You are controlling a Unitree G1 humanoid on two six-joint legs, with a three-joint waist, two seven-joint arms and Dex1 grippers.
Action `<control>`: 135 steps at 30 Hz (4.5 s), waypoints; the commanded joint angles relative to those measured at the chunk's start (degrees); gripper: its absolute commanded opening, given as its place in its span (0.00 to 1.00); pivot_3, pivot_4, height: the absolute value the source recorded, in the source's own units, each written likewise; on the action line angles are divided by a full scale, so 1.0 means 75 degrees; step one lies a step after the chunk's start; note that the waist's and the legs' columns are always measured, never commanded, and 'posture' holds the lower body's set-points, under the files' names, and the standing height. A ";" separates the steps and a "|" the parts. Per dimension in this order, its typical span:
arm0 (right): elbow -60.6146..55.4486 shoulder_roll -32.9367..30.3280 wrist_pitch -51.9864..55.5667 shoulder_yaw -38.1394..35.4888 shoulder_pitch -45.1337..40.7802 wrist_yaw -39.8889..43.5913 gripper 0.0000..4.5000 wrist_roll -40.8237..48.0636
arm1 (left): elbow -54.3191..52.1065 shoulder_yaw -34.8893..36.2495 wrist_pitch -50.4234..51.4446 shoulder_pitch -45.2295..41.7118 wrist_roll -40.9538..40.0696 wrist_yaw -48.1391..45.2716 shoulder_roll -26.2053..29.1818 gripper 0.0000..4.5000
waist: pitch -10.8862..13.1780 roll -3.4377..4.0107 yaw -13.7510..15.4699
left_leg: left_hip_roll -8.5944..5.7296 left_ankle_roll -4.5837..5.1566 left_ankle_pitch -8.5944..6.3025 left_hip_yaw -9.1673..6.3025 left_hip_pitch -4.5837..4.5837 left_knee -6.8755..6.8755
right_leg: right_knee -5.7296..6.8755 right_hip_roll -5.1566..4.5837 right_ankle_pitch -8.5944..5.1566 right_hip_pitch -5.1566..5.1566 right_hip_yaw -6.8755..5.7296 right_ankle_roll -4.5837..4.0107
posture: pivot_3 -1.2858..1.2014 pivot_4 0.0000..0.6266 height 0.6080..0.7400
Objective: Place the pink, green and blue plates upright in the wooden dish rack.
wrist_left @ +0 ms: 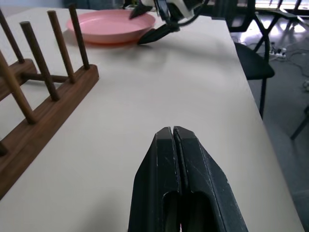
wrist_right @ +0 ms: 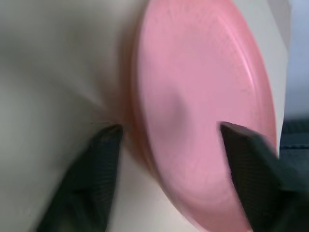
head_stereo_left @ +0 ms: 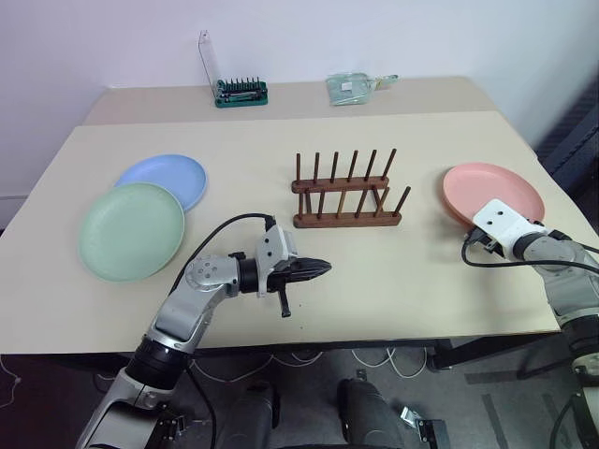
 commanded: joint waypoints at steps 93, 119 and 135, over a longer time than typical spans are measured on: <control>-0.5802 0.2077 0.1791 0.1080 -0.2162 0.2699 0.77 0.3810 | 0.0757 0.7493 0.2164 0.1803 -0.2080 0.5647 0.0850 0.99 | 0.0013 -0.0024 0.0051 | -0.0002 -0.0002 -0.0002 -0.0026 -0.0033 0.0000 | 0.0004 0.0000 0.0003 -0.0037 -0.0012 -0.0001 | 0.52 0.24 1.00; -0.5877 0.2425 0.0538 0.2109 -0.2289 0.2469 0.77 0.1823 | -0.0852 0.6177 0.1006 -0.0391 -0.2717 0.5933 0.0288 0.01 | 0.0019 -0.0045 0.0025 | 0.0002 -0.0013 0.0003 -0.0024 -0.0033 -0.0005 | 0.0008 0.0003 0.0007 -0.0045 -0.0013 -0.0007 | 0.52 0.24 1.00; -0.3865 0.3316 -0.1893 0.2889 -0.3177 0.0859 0.77 -0.1312 | -0.2072 0.3489 0.1759 -0.2107 -0.0987 0.7036 -0.0333 0.01 | 0.0019 -0.0051 -0.0010 | 0.0002 -0.0071 0.0039 -0.0021 -0.0042 -0.0023 | 0.0013 0.0007 0.0010 -0.0067 -0.0008 -0.0010 | 0.52 0.24 1.00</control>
